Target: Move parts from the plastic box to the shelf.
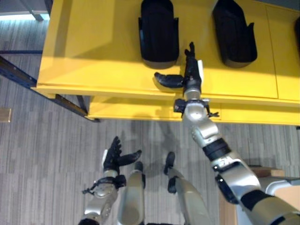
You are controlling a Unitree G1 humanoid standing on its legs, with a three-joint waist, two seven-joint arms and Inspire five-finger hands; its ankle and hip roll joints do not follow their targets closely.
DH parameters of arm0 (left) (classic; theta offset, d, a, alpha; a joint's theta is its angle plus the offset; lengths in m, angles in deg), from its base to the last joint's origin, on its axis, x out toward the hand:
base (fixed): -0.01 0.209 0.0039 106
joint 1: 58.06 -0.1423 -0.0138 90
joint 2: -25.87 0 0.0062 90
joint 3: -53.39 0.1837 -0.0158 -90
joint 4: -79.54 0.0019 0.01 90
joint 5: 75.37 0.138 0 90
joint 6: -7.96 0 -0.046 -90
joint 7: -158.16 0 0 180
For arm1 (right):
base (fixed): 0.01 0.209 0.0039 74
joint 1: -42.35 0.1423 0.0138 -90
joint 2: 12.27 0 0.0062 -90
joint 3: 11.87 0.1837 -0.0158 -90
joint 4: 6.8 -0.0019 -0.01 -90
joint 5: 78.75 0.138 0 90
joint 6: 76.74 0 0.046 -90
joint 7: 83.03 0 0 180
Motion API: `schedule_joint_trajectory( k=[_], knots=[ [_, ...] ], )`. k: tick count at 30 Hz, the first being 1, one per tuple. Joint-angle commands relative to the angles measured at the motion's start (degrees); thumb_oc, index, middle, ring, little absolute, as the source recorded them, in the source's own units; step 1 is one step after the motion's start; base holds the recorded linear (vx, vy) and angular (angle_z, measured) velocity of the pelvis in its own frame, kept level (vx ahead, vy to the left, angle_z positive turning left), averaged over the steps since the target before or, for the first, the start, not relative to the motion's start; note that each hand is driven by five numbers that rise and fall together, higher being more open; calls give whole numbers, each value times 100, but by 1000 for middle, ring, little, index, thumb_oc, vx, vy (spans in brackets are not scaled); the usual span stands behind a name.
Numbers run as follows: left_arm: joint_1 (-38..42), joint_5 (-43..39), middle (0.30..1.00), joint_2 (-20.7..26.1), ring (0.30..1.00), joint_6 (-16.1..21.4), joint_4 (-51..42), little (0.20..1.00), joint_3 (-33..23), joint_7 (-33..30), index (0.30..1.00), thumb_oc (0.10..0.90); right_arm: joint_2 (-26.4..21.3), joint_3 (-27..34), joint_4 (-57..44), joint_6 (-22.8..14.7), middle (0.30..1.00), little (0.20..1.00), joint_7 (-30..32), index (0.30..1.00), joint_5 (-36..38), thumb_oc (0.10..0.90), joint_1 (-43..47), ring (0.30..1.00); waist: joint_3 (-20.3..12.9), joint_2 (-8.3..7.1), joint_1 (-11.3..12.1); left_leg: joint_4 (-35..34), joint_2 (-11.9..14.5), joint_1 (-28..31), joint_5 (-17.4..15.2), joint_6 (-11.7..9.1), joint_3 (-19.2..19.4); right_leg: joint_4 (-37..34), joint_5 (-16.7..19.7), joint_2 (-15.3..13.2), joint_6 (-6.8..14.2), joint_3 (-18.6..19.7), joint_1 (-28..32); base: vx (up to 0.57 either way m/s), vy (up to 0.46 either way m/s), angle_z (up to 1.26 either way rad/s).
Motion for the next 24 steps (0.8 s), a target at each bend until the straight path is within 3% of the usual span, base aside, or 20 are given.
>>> schedule_joint_trajectory(
  k=[1, 24],
  knots=[
    [-160, 34, 1000, 138, 1000, 345, -874, 1000, -34, 73, 1000, 900, -4, 58, -316, -448, 1000, 1000, -134, 1000, 77, 900, 739, 1000, -104, 364, 239, -2074, -128, 1389, 1308, -452, 462, 395, -232, 6, 393, -195, 91, 10, 1, -4],
    [-176, -3, 1000, 167, 1000, 356, -888, 1000, -83, 24, 1000, 900, 347, -426, -360, -377, 1000, 1000, -456, 1000, -49, 900, 720, 1000, -104, 343, 259, -2123, -119, 1428, 1319, -421, 477, 383, -223, 8, 384, -207, 112, 0, 0, 0]
  ],
)
